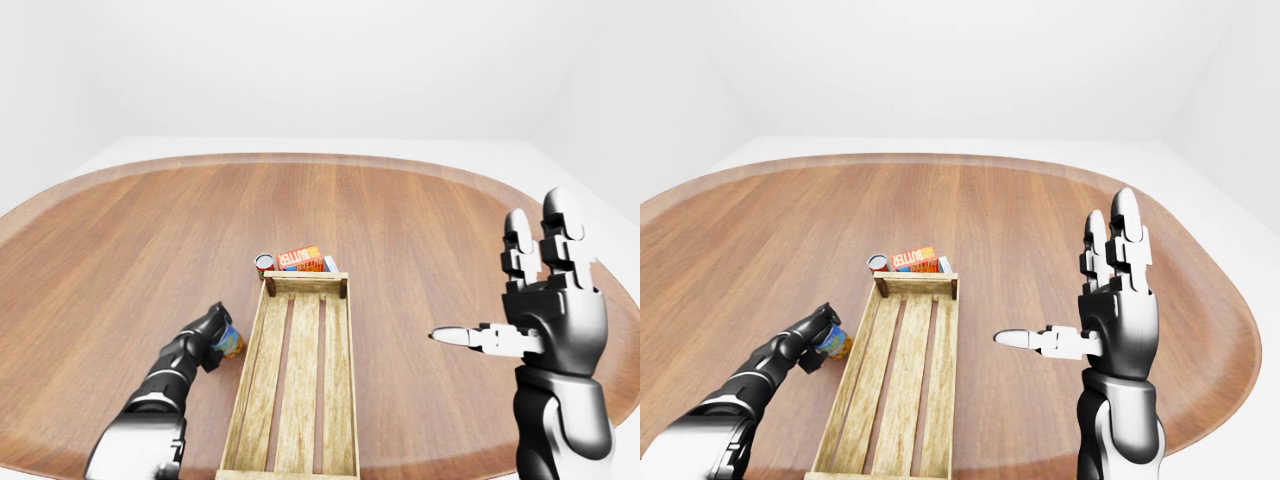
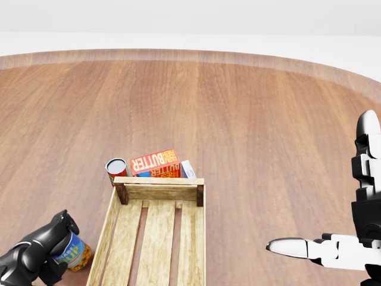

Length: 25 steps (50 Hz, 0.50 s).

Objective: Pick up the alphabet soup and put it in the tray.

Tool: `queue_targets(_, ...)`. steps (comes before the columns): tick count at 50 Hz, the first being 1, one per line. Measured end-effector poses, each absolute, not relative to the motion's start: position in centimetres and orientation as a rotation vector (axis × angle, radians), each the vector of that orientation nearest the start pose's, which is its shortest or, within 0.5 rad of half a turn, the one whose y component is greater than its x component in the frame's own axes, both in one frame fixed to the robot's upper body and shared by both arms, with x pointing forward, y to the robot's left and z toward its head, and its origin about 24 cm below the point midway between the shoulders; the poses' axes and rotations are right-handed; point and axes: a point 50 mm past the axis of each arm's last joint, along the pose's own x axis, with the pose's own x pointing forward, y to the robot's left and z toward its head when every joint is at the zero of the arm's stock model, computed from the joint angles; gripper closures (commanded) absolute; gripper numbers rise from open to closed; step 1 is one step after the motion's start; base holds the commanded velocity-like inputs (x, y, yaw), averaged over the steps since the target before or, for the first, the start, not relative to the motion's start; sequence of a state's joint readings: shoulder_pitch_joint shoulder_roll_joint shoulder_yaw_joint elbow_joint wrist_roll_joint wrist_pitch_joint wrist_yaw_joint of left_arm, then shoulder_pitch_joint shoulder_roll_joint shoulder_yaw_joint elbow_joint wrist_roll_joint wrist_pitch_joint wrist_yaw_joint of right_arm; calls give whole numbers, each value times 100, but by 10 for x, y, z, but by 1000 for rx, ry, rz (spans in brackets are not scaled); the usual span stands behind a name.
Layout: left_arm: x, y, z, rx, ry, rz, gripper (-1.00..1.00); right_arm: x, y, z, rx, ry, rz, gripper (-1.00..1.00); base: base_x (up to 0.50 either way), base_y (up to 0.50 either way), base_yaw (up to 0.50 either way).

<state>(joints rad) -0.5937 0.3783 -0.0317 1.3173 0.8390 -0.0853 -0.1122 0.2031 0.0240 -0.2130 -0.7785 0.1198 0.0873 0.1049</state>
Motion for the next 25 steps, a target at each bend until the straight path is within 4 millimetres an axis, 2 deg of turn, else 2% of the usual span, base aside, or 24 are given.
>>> queue_targets(17, 305, 287, -15, 1133, 697, -197, 100, 178, -192, 167, 0, -509, -111, -100, 0, 0, 0)
queue_targets(25, 310, 289, 12, 1137, 631, -191, 100, 178, -191, 167, 1, -510, -108, -100, 0, 0, 0)
